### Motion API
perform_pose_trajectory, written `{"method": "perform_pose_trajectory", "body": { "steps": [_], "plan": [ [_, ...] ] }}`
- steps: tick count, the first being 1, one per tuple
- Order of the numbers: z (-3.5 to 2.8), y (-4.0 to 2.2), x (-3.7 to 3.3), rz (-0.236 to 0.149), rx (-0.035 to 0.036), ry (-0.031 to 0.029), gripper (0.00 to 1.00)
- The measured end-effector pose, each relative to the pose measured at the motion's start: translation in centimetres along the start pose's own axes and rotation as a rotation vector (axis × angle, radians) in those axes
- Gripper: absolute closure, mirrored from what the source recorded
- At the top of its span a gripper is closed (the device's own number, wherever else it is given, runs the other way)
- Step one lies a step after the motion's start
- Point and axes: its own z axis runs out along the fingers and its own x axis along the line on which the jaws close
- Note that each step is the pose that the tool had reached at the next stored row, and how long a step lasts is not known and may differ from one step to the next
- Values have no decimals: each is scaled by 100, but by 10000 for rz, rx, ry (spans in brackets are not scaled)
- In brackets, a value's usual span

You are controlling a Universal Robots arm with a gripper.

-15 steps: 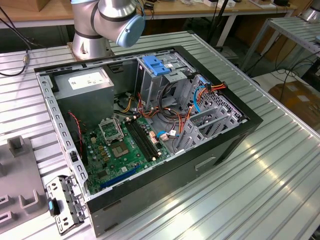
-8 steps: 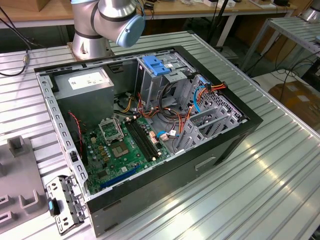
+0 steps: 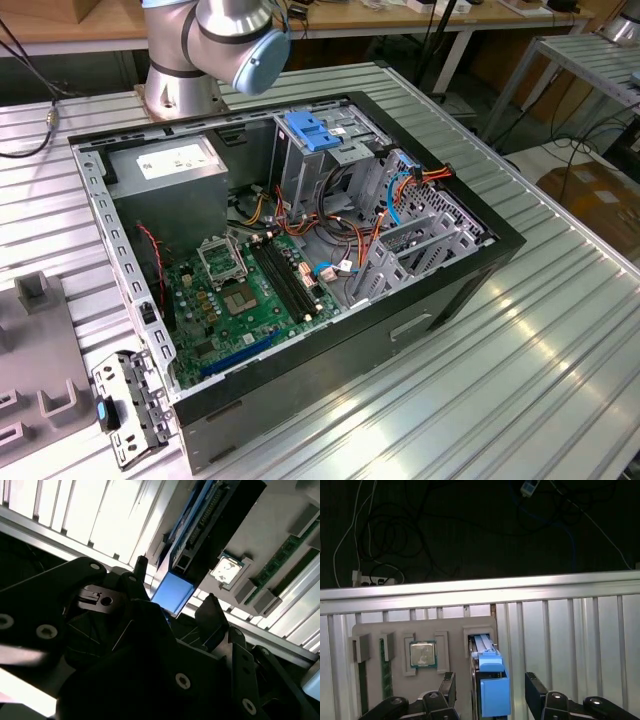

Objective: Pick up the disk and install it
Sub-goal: 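Pick up the disk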

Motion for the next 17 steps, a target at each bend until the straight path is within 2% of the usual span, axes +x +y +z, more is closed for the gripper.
{"method": "perform_pose_trajectory", "body": {
  "steps": [1, 3, 6, 10, 13, 14, 17],
  "plan": [
    [32, -2, 1, 2, -64, 4, 42],
    [54, -3, 1, 4, -142, 10, 42],
    [92, -7, 2, 9, -333, 24, 42],
    [107, -10, 2, 8, -316, 28, 42],
    [119, -10, -2, 3, -73, 54, 42],
    [129, -11, -3, -27, -47, 55, 42],
    [166, -8, -2, -631, -62, 67, 42]
  ]
}}
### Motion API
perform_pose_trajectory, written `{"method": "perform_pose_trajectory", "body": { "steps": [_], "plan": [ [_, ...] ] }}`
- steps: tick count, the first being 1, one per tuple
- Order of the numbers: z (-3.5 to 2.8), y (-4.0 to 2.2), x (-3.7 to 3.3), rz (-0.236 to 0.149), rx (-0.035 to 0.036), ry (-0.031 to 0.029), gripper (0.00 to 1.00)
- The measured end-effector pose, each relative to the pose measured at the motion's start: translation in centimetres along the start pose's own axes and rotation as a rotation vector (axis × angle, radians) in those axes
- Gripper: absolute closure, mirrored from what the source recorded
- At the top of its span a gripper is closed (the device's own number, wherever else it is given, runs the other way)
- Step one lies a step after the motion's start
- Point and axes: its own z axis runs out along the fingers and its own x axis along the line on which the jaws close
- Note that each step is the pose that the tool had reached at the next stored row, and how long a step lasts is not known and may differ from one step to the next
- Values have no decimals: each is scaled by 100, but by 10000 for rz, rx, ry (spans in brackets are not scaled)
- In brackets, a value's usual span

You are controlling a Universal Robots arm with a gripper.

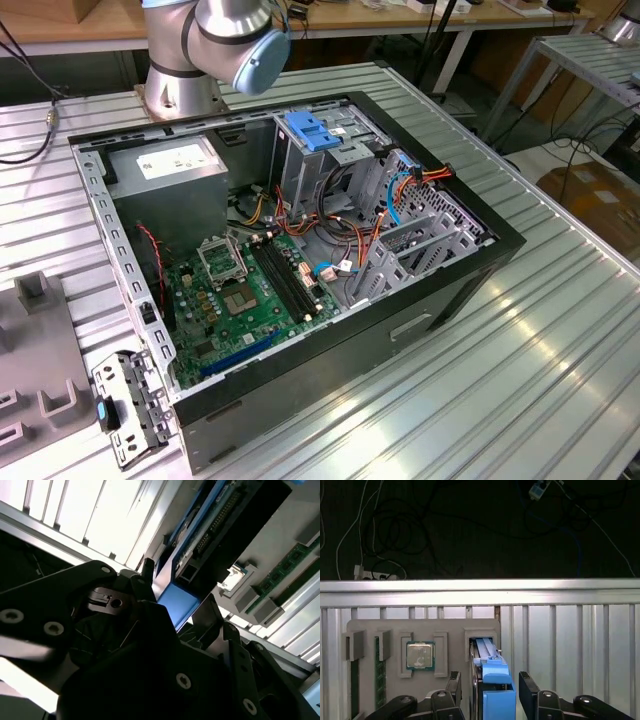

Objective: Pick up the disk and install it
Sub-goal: 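Pick up the disk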

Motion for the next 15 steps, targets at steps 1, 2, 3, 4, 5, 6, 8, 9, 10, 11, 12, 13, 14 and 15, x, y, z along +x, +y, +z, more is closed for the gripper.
{"method": "perform_pose_trajectory", "body": {
  "steps": [1, 2, 3, 4, 5, 6, 8, 9, 10, 11, 12, 13, 14, 15],
  "plan": [
    [4, 1, 0, -17, 3, 1, 42],
    [13, 1, 0, -17, 8, 0, 42],
    [17, 1, 0, -17, 8, 1, 42],
    [22, 1, -1, -17, 11, 3, 42],
    [24, 2, -5, -16, 16, 4, 42],
    [25, 2, -9, -16, 23, 5, 42],
    [26, 1, -20, -17, 34, 14, 42],
    [27, 2, -25, -17, 37, 26, 42],
    [28, 1, -26, -18, 40, 35, 42],
    [28, 2, -26, -20, 39, 42, 42],
    [29, 3, -26, -19, 40, 43, 42],
    [30, 3, -27, -18, 40, 44, 42],
    [31, 4, -27, -18, 42, 43, 42],
    [32, 4, -26, -19, 42, 43, 42]
  ]
}}
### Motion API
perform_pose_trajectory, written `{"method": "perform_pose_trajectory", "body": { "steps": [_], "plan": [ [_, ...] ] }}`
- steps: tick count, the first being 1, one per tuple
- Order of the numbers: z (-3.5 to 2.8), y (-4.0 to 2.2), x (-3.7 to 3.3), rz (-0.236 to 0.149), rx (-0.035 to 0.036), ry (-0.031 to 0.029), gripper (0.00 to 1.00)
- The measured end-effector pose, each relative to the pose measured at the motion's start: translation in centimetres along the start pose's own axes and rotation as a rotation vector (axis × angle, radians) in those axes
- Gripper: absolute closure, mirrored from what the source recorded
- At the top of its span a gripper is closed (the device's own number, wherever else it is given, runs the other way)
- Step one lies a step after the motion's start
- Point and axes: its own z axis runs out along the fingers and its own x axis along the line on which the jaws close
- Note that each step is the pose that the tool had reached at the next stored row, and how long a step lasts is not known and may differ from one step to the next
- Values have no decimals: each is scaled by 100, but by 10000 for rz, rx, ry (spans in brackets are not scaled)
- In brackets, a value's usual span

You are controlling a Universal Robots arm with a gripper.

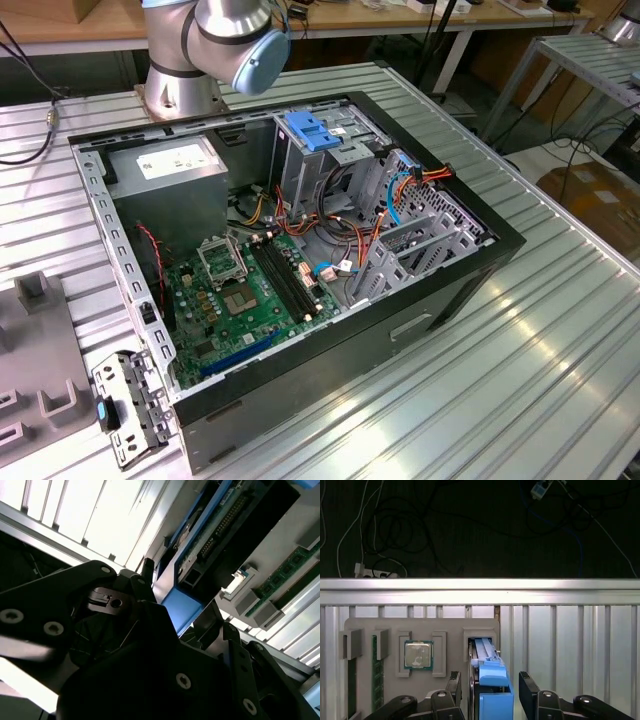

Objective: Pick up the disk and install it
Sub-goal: 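Pick up the disk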

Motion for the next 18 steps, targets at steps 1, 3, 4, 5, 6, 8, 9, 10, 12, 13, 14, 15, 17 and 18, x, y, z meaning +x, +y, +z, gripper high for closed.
{"method": "perform_pose_trajectory", "body": {
  "steps": [1, 3, 4, 5, 6, 8, 9, 10, 12, 13, 14, 15, 17, 18],
  "plan": [
    [1, 0, 0, 0, 0, 0, 42],
    [2, 0, 0, 0, 0, 1, 42],
    [3, 0, 0, 1, 0, 1, 42],
    [3, 0, 0, 1, 0, 3, 42],
    [3, 0, 0, 0, 0, 3, 42],
    [4, 0, 0, 1, 1, 5, 44],
    [5, 0, 0, 1, 0, 8, 51],
    [5, 0, 0, 1, 0, 11, 51],
    [6, 0, 0, 1, 1, 18, 51],
    [7, 0, 0, 1, 1, 26, 51],
    [7, 1, 0, 1, 0, 29, 51],
    [8, 1, 0, 1, 1, 29, 51],
    [9, 3, 1, 2, 3, 29, 51],
    [8, 5, 2, 0, 1, 29, 51]
  ]
}}
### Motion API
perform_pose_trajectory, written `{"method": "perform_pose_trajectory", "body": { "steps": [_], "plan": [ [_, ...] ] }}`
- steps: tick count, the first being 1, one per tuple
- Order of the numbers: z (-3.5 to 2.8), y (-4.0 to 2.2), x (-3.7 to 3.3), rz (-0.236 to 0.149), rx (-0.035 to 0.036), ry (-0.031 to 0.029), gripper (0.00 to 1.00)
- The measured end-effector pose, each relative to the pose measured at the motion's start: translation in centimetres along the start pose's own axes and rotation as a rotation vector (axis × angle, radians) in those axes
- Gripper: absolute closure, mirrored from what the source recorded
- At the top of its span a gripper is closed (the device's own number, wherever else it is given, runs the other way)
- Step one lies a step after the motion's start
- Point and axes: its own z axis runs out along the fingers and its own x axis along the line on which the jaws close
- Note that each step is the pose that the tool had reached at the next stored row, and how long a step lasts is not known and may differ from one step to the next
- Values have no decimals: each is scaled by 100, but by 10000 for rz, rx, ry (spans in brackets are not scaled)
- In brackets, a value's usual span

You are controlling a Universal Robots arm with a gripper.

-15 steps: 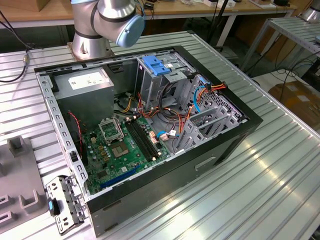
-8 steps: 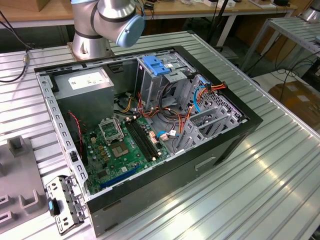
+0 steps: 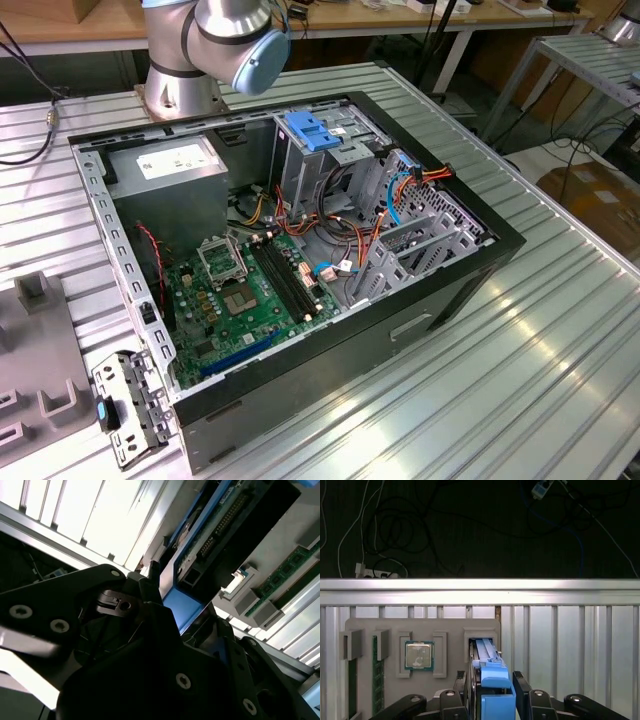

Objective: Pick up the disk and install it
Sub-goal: 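Pick up the disk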

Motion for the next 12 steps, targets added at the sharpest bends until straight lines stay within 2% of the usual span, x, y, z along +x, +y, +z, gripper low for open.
{"method": "perform_pose_trajectory", "body": {
  "steps": [12],
  "plan": [
    [0, 3, 0, 0, -1, 1, 53]
  ]
}}
